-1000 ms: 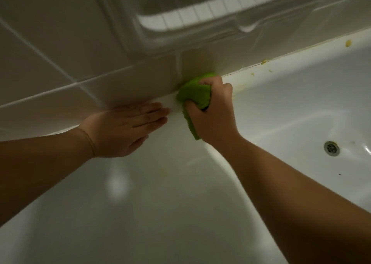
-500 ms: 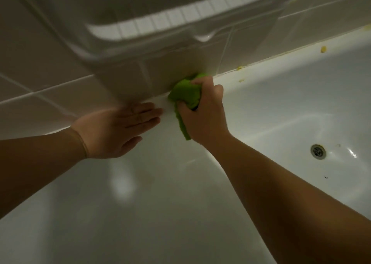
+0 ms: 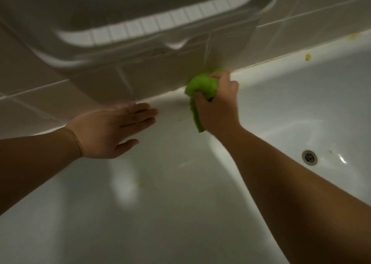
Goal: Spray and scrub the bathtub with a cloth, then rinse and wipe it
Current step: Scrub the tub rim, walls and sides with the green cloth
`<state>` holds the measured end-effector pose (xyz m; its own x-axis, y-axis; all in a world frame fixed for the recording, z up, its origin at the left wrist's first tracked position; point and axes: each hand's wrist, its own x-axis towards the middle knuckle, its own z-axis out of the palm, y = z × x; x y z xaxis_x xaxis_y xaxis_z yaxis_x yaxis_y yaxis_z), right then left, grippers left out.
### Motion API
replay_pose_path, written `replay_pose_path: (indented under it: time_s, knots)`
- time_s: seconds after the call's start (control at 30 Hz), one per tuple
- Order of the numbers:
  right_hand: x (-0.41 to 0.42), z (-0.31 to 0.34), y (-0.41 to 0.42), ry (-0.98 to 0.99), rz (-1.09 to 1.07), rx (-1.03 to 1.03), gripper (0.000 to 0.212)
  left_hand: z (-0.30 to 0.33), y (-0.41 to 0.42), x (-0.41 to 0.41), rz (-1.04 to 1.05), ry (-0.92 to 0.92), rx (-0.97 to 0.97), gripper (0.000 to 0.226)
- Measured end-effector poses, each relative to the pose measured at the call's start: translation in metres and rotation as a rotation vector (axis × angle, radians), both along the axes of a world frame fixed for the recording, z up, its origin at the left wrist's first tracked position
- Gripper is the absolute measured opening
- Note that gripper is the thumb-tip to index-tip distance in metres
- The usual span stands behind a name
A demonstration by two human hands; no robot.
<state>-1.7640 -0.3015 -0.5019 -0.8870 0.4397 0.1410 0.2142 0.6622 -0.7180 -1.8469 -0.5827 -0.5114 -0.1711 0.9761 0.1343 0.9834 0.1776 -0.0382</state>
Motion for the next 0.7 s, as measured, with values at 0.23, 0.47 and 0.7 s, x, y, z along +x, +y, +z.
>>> replay_pose_path:
  time_s: [0.23, 0.47, 0.7]
  knots:
    - [-0.003, 0.02, 0.041, -0.159, -0.071, -0.236, 0.041, 0.003, 0.012, 0.001, 0.021, -0.042, 0.002, 0.062]
    - [-0.015, 0.038, 0.087, -0.209, -0.417, -0.314, 0.046, -0.002, 0.018, -0.002, 0.028, -0.086, -0.023, 0.065]
    - [-0.013, 0.029, 0.028, -0.238, -0.237, -0.265, 0.045, 0.0, 0.052, -0.005, -0.009, -0.085, -0.032, 0.064]
